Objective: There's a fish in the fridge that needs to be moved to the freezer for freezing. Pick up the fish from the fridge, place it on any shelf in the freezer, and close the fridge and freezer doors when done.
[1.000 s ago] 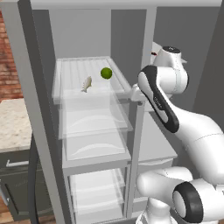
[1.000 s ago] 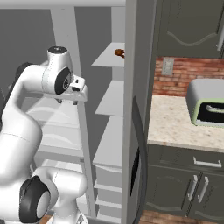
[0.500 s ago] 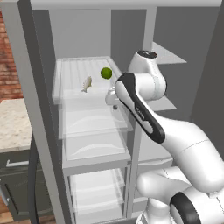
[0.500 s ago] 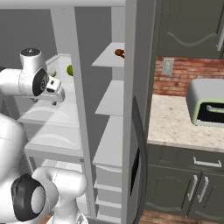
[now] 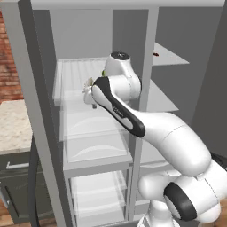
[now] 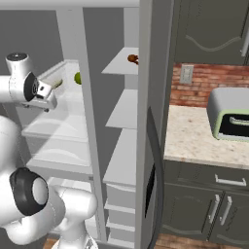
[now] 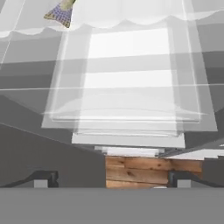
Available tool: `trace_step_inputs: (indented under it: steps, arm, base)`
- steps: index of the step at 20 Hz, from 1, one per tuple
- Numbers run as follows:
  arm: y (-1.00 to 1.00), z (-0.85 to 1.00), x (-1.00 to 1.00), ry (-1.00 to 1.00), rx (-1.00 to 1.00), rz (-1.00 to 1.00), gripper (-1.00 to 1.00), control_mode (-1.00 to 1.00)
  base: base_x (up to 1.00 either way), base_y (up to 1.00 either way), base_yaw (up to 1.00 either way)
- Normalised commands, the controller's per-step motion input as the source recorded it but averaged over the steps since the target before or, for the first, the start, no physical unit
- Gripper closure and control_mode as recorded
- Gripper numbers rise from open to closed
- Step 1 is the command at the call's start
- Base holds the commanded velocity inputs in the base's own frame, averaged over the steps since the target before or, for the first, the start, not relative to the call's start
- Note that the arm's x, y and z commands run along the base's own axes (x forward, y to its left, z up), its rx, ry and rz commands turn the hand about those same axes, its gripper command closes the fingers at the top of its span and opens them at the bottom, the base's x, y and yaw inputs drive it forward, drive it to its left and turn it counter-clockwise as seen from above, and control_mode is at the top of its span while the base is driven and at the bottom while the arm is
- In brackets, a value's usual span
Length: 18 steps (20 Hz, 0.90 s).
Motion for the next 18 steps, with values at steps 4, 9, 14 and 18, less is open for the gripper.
trace_step_inputs:
  steps: [4,9,14,18]
  arm:
    - [0.33,0.07,0.42,0.00,0.00,-0.03,-1.00,-1.00]
    - [0.07,0.11,0.40,0.01,0.00,-0.01,-1.00,-1.00]
    - [0.06,0.00,0.42,0.00,0.00,0.00,-1.00,-1.00]
    - [0.15,0.00,0.38,0.00,0.00,0.00,-1.00,-1.00]
  base:
    - [0.00,0.00,0.00]
    - [0.00,0.00,0.00]
    - [0.00,0.00,0.00]
    - [0.00,0.00,0.00]
